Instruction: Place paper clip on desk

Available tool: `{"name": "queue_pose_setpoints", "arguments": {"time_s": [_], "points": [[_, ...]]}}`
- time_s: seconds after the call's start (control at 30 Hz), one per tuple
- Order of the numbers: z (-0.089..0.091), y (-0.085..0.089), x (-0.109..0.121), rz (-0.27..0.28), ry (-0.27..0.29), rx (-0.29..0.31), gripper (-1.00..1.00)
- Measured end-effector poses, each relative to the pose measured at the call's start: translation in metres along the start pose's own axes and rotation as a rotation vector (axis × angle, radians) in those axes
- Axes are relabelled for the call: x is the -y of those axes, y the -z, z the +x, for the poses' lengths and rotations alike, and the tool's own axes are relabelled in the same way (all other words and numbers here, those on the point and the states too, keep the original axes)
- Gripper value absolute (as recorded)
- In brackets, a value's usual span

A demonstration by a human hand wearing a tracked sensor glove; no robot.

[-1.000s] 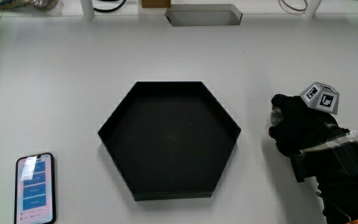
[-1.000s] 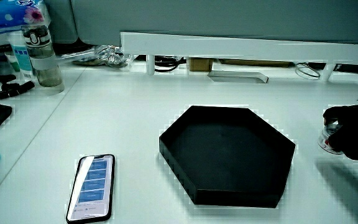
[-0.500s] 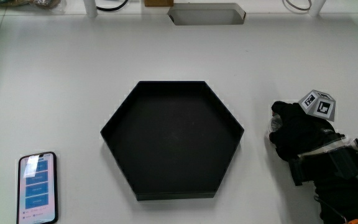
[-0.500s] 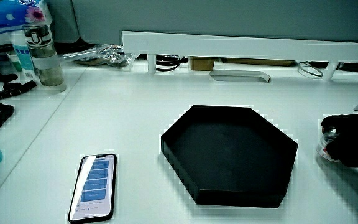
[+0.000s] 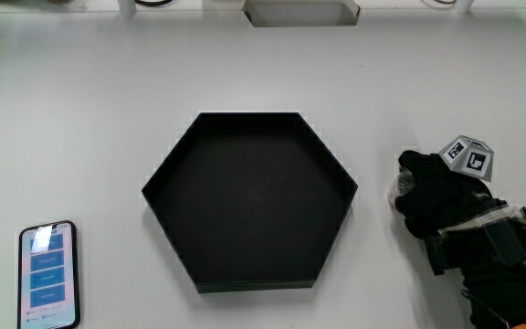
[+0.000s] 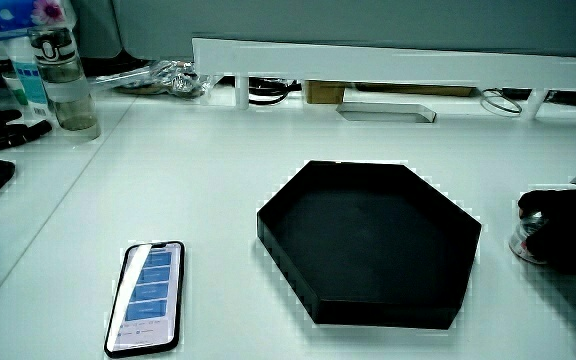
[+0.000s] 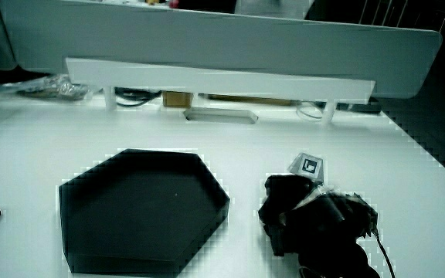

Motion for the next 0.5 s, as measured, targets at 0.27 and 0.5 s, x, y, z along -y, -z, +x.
{"name": "queue_pose_setpoints", "arguments": {"time_s": [0.27,0.5], "points": [[0.008,0.003,-0.002,-0.011,-0.013,-0.046,-0.63],[0.022,0.001,0.007,0.004,-0.047,-0.109,-1.00]]}}
